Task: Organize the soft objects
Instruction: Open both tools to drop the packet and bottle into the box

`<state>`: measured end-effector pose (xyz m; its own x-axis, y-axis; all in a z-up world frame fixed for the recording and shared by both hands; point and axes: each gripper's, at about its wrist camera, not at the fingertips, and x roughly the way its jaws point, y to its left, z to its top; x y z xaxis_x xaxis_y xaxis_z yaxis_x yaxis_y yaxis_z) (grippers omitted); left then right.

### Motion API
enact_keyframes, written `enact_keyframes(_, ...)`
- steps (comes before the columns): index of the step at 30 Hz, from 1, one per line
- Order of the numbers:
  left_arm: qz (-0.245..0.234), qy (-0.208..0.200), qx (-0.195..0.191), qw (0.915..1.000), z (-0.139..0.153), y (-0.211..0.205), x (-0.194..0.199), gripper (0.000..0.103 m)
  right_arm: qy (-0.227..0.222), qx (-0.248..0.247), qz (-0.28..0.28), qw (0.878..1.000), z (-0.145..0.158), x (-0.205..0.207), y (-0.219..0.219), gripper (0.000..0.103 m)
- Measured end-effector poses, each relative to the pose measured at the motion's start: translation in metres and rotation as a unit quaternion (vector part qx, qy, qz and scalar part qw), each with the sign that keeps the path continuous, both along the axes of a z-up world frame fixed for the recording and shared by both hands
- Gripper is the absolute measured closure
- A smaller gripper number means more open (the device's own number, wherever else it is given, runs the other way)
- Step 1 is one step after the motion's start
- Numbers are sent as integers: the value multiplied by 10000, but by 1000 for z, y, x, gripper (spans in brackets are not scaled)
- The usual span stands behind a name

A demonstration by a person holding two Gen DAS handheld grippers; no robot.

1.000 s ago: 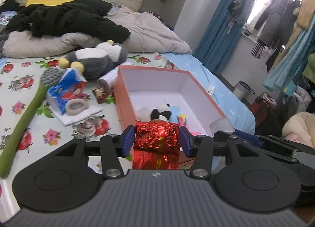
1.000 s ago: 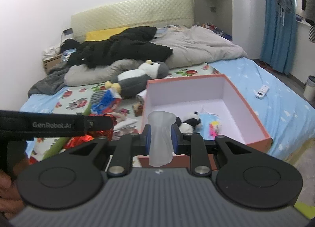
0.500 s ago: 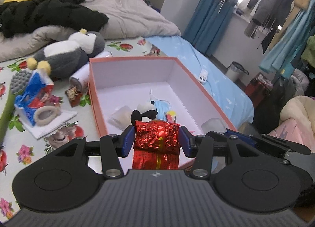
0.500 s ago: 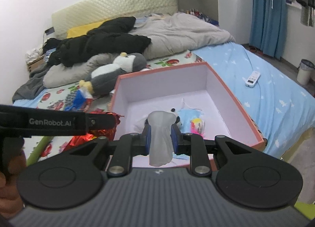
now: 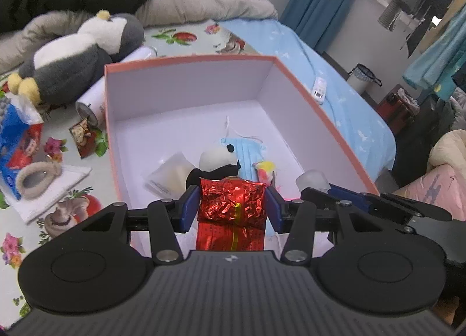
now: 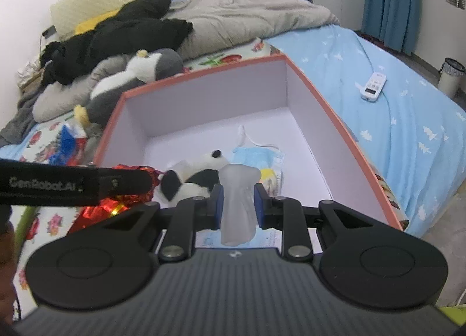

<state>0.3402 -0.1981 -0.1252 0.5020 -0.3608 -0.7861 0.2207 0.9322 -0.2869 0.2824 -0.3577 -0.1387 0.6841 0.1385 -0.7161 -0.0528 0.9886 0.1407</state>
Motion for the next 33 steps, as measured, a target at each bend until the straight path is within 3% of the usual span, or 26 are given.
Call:
enact_keyframes(6, 51, 184, 72, 9998, -18, -4, 19, 48, 132, 78, 13, 9999, -13, 14, -6, 74)
enact_keyframes(11, -61, 149, 120, 9998, -18, -5, 21, 39, 114, 29, 78, 9999, -10, 13, -4, 64)
enact_keyframes(12, -37, 123, 74, 9999, -16, -4, 20, 38, 101, 12, 50, 9999, -9, 12, -4, 57)
enact_keyframes(14, -47, 36, 21, 10000, -9, -1, 15, 38, 19, -76, 29, 10000, -4, 8, -1, 55)
enact_keyframes(33, 114, -843, -46, 9964, 67, 44, -96, 38, -604, 197, 40, 9980, 52, -80, 23, 55)
